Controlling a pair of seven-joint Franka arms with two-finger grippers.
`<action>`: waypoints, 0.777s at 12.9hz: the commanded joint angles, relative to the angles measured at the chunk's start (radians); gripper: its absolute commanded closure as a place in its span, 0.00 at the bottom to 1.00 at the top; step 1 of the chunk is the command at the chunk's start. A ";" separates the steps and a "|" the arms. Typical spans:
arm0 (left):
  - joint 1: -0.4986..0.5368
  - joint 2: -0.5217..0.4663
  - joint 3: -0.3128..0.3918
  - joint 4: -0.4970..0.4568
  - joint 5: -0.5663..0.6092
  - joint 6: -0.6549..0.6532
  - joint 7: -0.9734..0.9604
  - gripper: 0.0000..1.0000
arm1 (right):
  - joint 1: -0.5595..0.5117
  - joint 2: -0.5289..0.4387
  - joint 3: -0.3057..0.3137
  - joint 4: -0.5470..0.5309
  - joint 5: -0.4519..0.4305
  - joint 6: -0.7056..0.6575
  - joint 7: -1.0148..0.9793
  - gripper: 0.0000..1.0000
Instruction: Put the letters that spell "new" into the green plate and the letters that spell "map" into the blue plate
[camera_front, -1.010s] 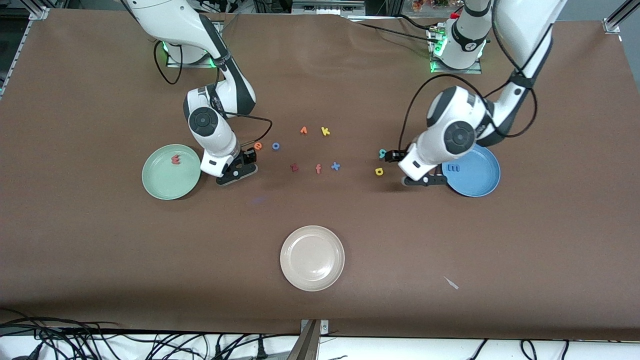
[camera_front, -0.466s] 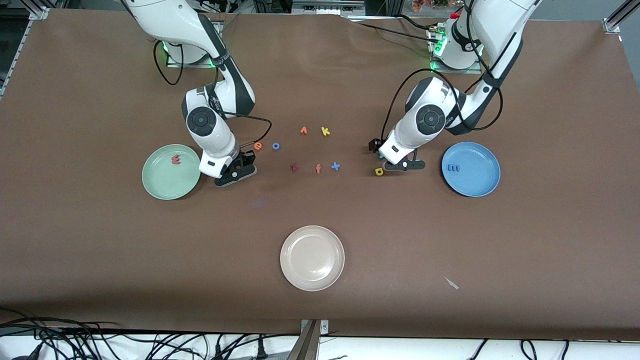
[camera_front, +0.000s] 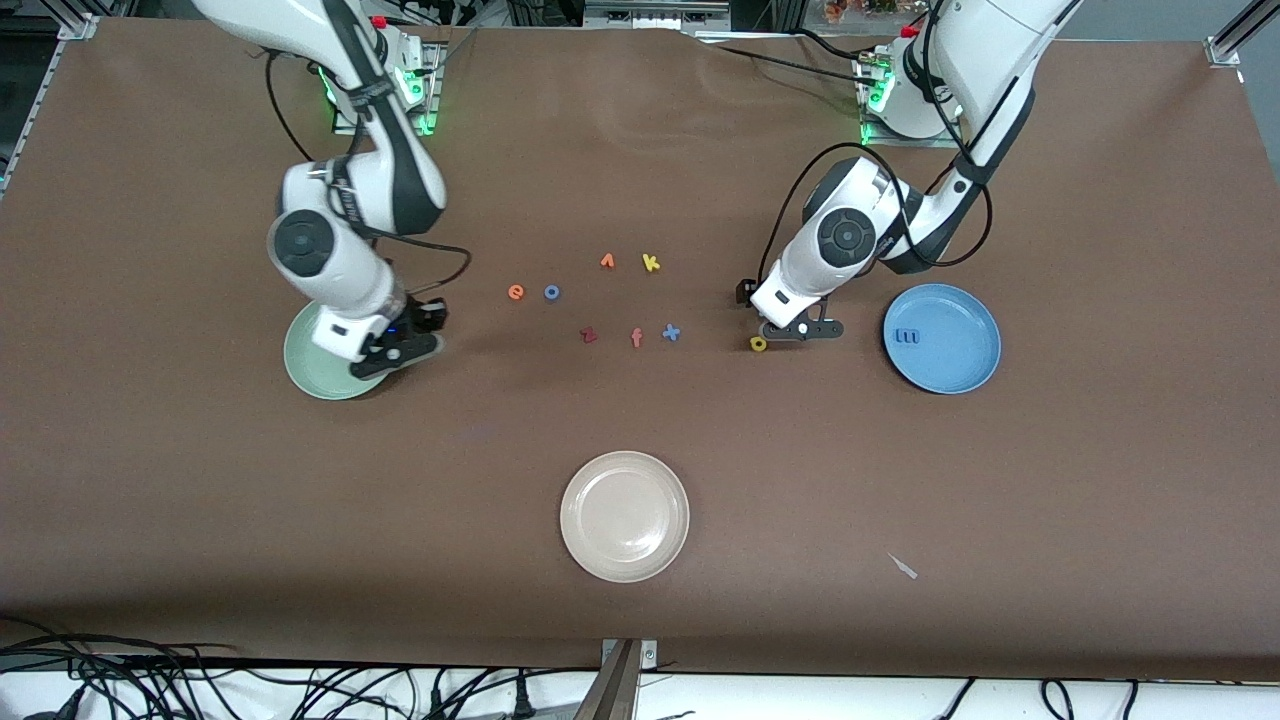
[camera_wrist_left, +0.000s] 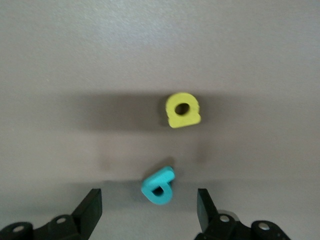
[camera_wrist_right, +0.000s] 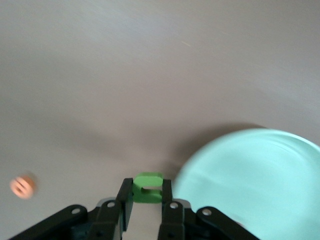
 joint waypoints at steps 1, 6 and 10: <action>-0.004 0.025 0.000 0.009 0.099 0.026 -0.092 0.15 | 0.001 -0.012 -0.068 -0.052 0.026 -0.017 -0.134 0.92; -0.007 0.023 -0.003 0.009 0.102 0.024 -0.132 0.31 | 0.001 0.035 -0.068 -0.132 0.031 0.126 -0.149 0.52; -0.007 0.020 -0.003 0.009 0.102 0.021 -0.162 0.45 | 0.003 0.000 -0.055 -0.127 0.034 0.094 -0.125 0.00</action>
